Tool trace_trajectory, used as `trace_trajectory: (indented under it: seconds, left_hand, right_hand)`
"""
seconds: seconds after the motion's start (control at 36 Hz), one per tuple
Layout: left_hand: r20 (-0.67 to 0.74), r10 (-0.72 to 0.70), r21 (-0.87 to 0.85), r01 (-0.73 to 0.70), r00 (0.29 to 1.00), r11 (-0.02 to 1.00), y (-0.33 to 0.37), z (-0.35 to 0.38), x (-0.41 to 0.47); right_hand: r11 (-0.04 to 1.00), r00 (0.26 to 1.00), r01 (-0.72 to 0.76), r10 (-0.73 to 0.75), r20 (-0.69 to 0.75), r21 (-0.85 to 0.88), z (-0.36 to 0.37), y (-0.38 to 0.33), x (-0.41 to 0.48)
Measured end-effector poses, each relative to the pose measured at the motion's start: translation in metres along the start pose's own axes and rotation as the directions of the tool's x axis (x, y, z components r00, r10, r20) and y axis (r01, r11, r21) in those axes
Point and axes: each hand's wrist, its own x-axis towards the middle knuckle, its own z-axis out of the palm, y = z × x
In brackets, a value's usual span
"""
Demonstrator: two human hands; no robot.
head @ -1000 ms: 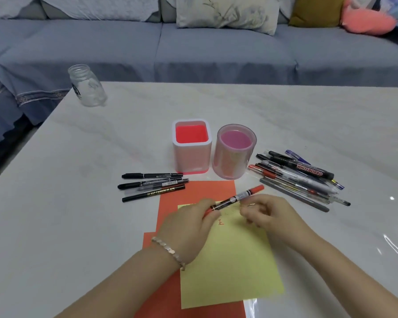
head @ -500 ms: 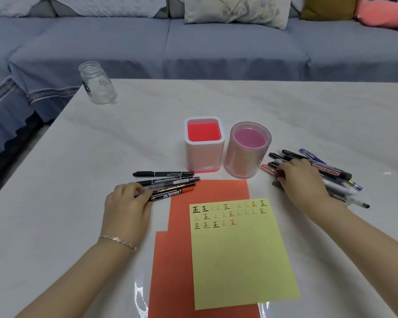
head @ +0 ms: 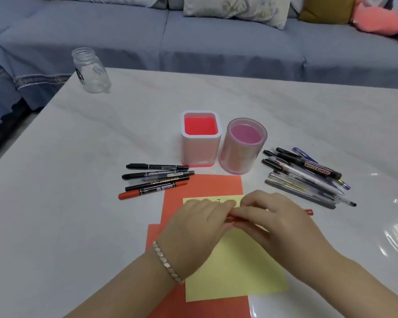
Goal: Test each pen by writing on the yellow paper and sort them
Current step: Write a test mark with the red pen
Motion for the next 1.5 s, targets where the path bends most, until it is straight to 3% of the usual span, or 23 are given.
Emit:
trace_trajectory:
  seconds: [0.06, 0.14, 0.19, 0.22, 0.28, 0.31, 0.36, 0.44, 0.5, 0.67, 0.75, 0.86, 0.94, 1.06, 1.14, 1.19, 1.25, 1.33, 1.42, 1.5]
  left_hand:
    - [0.030, -0.062, -0.026, 0.063, 0.998, 0.998, 0.004, 0.001, 0.001]
    - [0.054, -0.270, -0.131, 0.275, 0.961, 0.952, 0.008, -0.008, -0.002]
    - [0.020, -0.381, -0.289, 0.370, 0.924, 0.883, 0.006, -0.008, -0.013]
    - [-0.002, -0.381, -0.333, 0.358, 0.925, 0.872, 0.006, -0.009, -0.015]
    - [-0.001, -0.375, -0.374, 0.347, 0.927, 0.860, 0.008, -0.012, -0.017]
    - [0.010, -0.350, -0.379, 0.328, 0.937, 0.866, 0.007, -0.013, -0.018]
    - [0.005, -0.243, -0.362, 0.228, 0.970, 0.904, 0.009, -0.013, -0.020]
    - [-0.012, -0.147, -0.329, 0.134, 0.989, 0.935, 0.014, -0.015, -0.021]
    - [0.009, -0.147, -0.319, 0.143, 0.989, 0.937, 0.016, -0.014, -0.023]
    - [0.165, -0.151, -0.177, 0.180, 0.975, 0.968, 0.020, -0.018, -0.017]
    - [0.154, -0.135, -0.267, 0.172, 0.979, 0.948, 0.021, -0.017, -0.018]
    - [0.240, -0.139, -0.467, 0.240, 0.961, 0.851, 0.015, -0.021, -0.018]
    - [0.309, -0.149, -0.530, 0.300, 0.939, 0.793, 0.013, -0.022, -0.021]
    - [0.294, -0.234, -0.254, 0.312, 0.927, 0.915, 0.008, -0.025, -0.027]
    - [0.157, -0.436, -0.052, 0.448, 0.886, 0.892, -0.013, -0.016, -0.034]
    - [0.018, -0.413, 0.076, 0.410, 0.911, 0.909, -0.033, -0.002, -0.043]
    - [-0.098, -0.387, 0.170, 0.399, 0.917, 0.901, -0.049, 0.008, -0.052]
    - [-0.144, -0.392, 0.259, 0.417, 0.909, 0.871, -0.056, 0.015, -0.056]
    - [-0.150, -0.420, 0.268, 0.446, 0.895, 0.854, -0.052, 0.019, -0.054]
    - [-0.044, -0.378, 0.180, 0.379, 0.925, 0.907, -0.037, 0.019, -0.051]
  right_hand:
    - [0.999, 0.990, 0.037, -0.042, -0.133, -0.034, 0.004, -0.002, 0.000]
    - [0.999, 0.947, -0.009, -0.005, -0.321, -0.041, 0.005, -0.005, -0.002]
    - [0.995, 0.929, -0.098, 0.102, -0.357, 0.031, 0.003, -0.013, -0.003]
    - [0.970, 0.921, -0.196, 0.233, -0.313, 0.145, 0.003, -0.018, -0.003]
    - [0.763, 0.846, -0.456, 0.531, -0.042, 0.457, 0.004, -0.029, 0.000]
    - [0.626, 0.791, -0.557, 0.599, 0.119, 0.546, 0.007, -0.032, 0.002]
    - [0.428, 0.724, -0.637, 0.619, 0.305, 0.641, 0.013, -0.037, 0.005]
    - [0.175, 0.694, -0.565, 0.629, 0.350, 0.806, 0.020, -0.047, 0.012]
    - [0.103, 0.669, -0.504, 0.675, 0.312, 0.857, 0.023, -0.052, 0.015]
    - [0.272, 0.639, -0.469, 0.762, 0.110, 0.841, 0.037, -0.052, 0.012]
    - [0.258, 0.658, -0.454, 0.743, 0.126, 0.853, 0.035, -0.054, 0.014]
    - [0.182, 0.709, -0.406, 0.681, 0.183, 0.896, 0.029, -0.051, 0.013]
    - [0.199, 0.756, -0.399, 0.624, 0.198, 0.895, 0.024, -0.050, 0.010]
    - [0.363, 0.776, -0.375, 0.626, 0.076, 0.853, 0.025, -0.039, -0.002]
    - [0.597, 0.807, -0.423, 0.590, -0.017, 0.682, 0.036, -0.016, -0.018]
    - [0.723, 0.828, -0.503, 0.560, 0.025, 0.474, 0.044, -0.006, -0.029]
    - [0.758, 0.819, -0.569, 0.558, 0.134, 0.320, 0.054, -0.001, -0.037]
    - [0.860, 0.849, -0.507, 0.485, 0.211, 0.063, 0.067, 0.004, -0.045]
    - [0.869, 0.839, -0.494, 0.472, 0.273, 0.017, 0.071, 0.003, -0.045]
    - [0.868, 0.847, -0.494, 0.467, 0.255, 0.050, 0.076, 0.000, -0.042]
